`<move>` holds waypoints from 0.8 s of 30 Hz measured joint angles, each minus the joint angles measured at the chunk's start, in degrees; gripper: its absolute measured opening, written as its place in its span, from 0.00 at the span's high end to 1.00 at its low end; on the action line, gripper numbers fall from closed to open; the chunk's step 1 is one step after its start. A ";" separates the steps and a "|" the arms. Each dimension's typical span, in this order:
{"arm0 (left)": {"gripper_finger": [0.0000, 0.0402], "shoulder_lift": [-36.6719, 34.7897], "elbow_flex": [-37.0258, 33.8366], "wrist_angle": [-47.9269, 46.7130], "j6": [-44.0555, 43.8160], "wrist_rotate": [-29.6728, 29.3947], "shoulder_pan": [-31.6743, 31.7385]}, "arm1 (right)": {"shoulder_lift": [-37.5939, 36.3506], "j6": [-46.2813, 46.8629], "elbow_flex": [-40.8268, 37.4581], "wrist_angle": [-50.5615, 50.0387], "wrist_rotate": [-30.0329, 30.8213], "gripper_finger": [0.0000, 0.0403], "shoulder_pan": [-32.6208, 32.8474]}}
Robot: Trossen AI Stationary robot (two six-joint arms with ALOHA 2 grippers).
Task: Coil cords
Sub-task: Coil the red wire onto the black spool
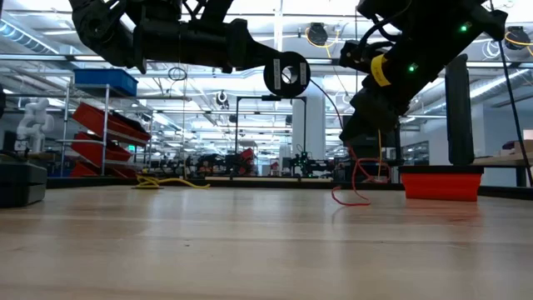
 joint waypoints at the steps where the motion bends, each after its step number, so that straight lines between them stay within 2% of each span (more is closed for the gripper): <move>1: 1.00 0.00 0.00 0.00 -0.02 0.00 0.00 | 0.00 0.28 0.00 -0.08 0.08 0.92 0.02; 7: 1.00 0.00 0.04 0.07 -0.02 -0.02 0.00 | 0.00 1.23 -1.31 0.57 2.32 0.92 -0.09; 13: 1.00 0.00 0.04 0.35 -0.01 -0.02 0.00 | 0.00 2.18 -3.43 5.32 3.03 0.92 -0.14; 18: 1.00 0.00 0.04 0.44 -0.58 -0.04 0.00 | -0.02 0.70 -5.31 10.48 4.19 0.96 -0.84; 24: 1.00 -0.02 0.04 0.46 -0.93 -0.05 0.02 | -0.02 0.47 -5.66 11.51 4.25 1.00 -2.16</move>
